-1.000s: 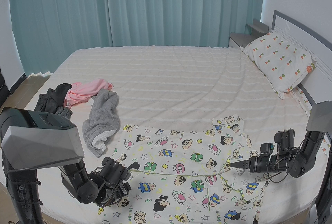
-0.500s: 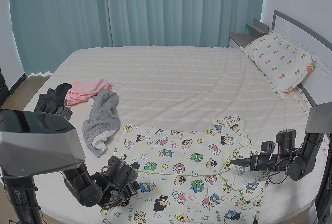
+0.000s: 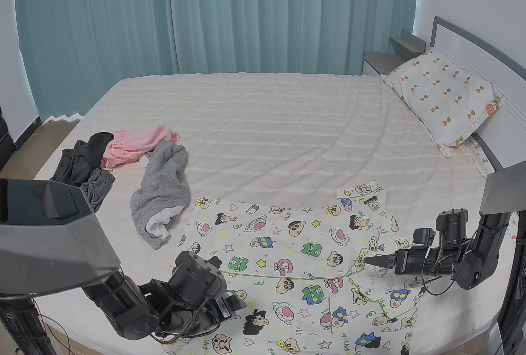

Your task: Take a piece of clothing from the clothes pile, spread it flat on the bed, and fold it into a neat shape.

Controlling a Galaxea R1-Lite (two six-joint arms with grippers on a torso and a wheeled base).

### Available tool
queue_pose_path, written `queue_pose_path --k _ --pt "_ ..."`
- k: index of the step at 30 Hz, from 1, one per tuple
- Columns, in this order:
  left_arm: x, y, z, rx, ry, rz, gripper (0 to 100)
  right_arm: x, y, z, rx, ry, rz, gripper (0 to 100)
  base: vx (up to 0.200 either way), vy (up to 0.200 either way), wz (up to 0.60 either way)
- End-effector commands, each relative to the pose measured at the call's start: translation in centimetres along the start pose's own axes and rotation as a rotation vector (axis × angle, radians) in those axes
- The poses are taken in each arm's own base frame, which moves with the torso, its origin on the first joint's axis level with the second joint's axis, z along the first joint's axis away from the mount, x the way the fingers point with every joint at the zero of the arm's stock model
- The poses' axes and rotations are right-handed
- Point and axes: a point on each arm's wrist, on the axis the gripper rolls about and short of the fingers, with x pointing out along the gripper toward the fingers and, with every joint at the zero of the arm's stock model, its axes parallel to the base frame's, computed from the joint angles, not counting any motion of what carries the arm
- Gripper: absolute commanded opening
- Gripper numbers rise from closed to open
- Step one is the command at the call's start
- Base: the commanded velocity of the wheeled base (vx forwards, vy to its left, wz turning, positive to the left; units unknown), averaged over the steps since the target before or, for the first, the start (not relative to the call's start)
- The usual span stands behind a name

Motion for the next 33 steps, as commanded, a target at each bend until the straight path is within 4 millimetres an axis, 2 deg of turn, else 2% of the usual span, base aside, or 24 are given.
queue_pose_path --k 1,5,8,11,14,16,19,23,31,32,33 --pt "-1.1 0.6 0.5 -0.026 0.035 -0.032 100 0.0 0.0 0.0 0.002 0.001 0.0 100 0.0 0.0 0.0" --pt "-0.9 0.3 0.0 -0.003 0.05 -0.037 100 0.0 0.0 0.0 0.001 0.0 0.001 100 0.0 0.0 0.0" --pt "-1.3 -0.2 -1.2 0.038 0.06 -0.052 100 0.0 0.0 0.0 0.001 0.0 0.001 100 0.0 0.0 0.0" --pt "-1.4 -0.2 -1.2 0.044 0.053 -0.051 100 0.0 0.0 0.0 0.002 -0.001 0.0 100 0.0 0.0 0.0" --pt "-1.3 -0.1 0.0 0.006 -0.017 -0.03 100 0.0 0.0 0.0 0.002 0.001 0.0 100 0.0 0.0 0.0" --pt "-0.6 1.1 2.1 -0.049 -0.114 0.042 100 0.0 0.0 0.0 0.002 0.001 0.0 100 0.0 0.0 0.0" --pt "0.4 2.6 3.1 -0.049 -0.126 0.118 100 0.0 0.0 0.0 0.002 0.001 0.0 100 0.0 0.0 0.0" --pt "0.9 4.0 3.9 -0.024 -0.131 0.169 100 -0.1 0.0 -0.1 0.004 0.003 0.0 100 0.0 0.0 0.0" --pt "2.0 5.2 4.5 0.048 -0.135 0.235 100 -0.1 0.0 -0.1 0.003 0.002 0.0 100 0.0 0.0 0.0" --pt "3.2 5.7 4.5 0.073 -0.157 0.265 100 -0.1 0.1 -0.1 0.001 -0.002 0.001 100 0.0 0.0 0.0" --pt "3.5 5.8 4.6 0.083 -0.168 0.262 100 -0.1 0.1 0.0 -0.001 -0.004 0.002 100 0.0 0.0 0.0"
